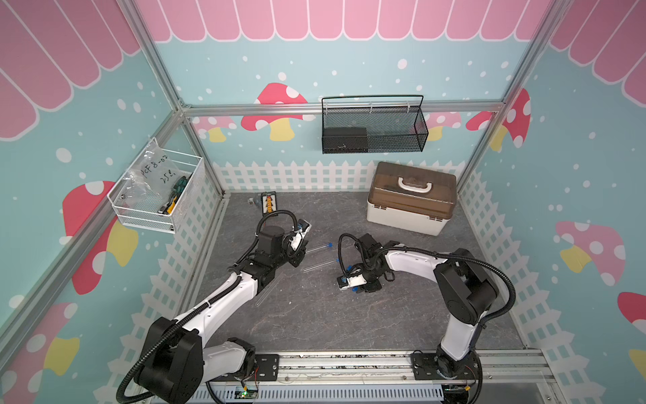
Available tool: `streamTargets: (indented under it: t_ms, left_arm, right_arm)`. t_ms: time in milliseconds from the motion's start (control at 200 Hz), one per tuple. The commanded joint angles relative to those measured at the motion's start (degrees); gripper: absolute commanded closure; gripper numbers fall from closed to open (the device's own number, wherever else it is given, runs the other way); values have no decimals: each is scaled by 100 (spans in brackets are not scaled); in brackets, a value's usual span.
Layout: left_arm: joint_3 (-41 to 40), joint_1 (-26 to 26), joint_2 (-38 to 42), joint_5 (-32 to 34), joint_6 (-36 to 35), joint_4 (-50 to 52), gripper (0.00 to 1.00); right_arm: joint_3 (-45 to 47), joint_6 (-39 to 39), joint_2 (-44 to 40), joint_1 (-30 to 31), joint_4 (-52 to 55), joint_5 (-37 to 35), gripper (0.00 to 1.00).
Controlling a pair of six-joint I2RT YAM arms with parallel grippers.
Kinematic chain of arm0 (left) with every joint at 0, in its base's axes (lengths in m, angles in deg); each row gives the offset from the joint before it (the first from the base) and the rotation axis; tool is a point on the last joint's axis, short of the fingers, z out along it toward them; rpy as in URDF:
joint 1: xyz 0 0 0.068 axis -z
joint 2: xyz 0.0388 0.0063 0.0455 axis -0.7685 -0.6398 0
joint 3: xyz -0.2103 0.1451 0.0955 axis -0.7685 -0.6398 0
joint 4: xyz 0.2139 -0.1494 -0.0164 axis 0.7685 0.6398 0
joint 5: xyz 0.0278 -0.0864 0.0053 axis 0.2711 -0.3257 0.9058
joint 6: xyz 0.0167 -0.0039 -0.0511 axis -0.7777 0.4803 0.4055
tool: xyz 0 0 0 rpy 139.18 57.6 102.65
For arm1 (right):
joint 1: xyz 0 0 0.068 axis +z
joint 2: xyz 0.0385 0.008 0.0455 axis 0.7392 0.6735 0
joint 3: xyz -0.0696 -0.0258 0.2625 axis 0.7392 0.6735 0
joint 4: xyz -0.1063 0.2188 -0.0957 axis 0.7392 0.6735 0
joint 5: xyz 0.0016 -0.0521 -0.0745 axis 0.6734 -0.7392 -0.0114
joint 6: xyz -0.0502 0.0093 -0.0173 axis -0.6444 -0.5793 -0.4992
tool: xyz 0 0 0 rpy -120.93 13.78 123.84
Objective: Insert stoppers into test tubes
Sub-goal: Pick up the stopper from the center of the board.
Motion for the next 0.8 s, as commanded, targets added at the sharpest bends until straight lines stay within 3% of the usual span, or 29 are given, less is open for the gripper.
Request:
streamTargets:
  t_ms: [0,450,795]
  left_arm:
    - [-64,-35,25,-54,-74,-48,100]
    - [-90,-30,56,-88,-101,-67,100]
    - [-335,-25,271,-85,-245,-452,100]
  right_arm:
    - [-56,-179,200,54,225,-93,74]
    - [-25,-223,281,149,238,-272,82]
    - [118,-20,-108,182,-17,-125,86]
